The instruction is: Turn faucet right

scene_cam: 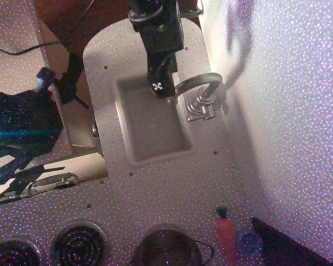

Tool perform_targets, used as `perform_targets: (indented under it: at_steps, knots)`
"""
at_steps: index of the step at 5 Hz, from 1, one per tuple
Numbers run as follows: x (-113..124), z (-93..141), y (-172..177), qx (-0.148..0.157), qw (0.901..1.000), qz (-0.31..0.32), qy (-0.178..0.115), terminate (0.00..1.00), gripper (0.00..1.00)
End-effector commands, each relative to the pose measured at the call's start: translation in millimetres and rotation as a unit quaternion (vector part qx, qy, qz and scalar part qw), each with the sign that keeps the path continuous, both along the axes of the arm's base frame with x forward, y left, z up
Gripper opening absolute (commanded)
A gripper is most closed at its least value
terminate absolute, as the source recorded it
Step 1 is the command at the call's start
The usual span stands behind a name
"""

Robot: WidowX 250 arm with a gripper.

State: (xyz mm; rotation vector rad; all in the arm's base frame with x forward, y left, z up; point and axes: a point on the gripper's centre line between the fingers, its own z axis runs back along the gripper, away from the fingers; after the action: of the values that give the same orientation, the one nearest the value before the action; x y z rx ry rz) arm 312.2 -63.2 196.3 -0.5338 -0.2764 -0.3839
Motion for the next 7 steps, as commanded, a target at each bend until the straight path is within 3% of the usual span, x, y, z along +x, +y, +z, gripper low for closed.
perform_targets:
  at_steps: [1,2,3,4,5,6,7]
  knots:
    - [0.0,0.0,0.0,0.0,1.0,0.0,0.0,0.0,1.0]
    - [25.4,-34.1,-13.9,-0.05,0.9964,-0.05,0.046,0.0,1.0]
    - [36.8,-38.1,-35.7,-0.068,0.994,-0.079,0.032,0.0,1.0]
    - [40.9,-38.4,-43.5,-0.07,0.9941,-0.083,-0.002,0.0,1.0]
    - [37.0,-35.0,-36.9,-0.081,0.9944,-0.063,-0.024,0.0,1.0]
    - [34.3,-28.5,-34.1,-0.079,0.9947,-0.054,-0.037,0.0,1.0]
    - [34.3,-30.7,-33.6,-0.084,0.9949,-0.047,-0.029,0.0,1.0]
